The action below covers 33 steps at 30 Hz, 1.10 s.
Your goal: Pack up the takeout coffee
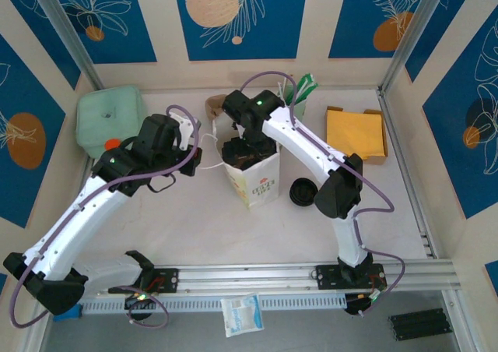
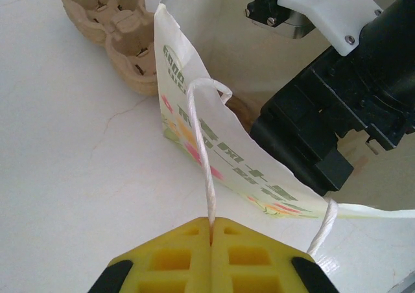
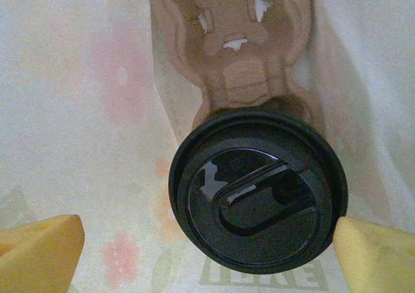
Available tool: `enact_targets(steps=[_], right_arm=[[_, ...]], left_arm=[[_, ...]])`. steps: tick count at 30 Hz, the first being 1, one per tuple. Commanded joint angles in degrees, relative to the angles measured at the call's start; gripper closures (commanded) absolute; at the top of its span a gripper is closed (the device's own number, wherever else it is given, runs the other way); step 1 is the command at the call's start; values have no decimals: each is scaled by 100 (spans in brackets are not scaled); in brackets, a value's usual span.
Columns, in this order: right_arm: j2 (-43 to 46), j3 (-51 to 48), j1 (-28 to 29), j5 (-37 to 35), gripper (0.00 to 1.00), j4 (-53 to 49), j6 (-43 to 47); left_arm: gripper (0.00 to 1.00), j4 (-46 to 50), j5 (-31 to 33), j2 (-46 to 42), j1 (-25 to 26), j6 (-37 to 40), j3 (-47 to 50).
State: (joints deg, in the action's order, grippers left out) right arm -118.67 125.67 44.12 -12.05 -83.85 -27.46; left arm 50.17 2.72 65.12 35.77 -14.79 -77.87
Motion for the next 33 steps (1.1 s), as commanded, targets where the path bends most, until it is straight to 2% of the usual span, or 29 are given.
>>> enact_targets(steps=[1,8,33], right_arm=[[84,268,172,-351,1,-214,24],[-73,703,308,-766,1,-381,75],[-26,1768,491,-910,2,-1236,-114]], left_arm=[[100,1,-131,44,60,122,-220],[100,45,-108,88,119,167,-278],[100,97,128,88,141,199,-160]])
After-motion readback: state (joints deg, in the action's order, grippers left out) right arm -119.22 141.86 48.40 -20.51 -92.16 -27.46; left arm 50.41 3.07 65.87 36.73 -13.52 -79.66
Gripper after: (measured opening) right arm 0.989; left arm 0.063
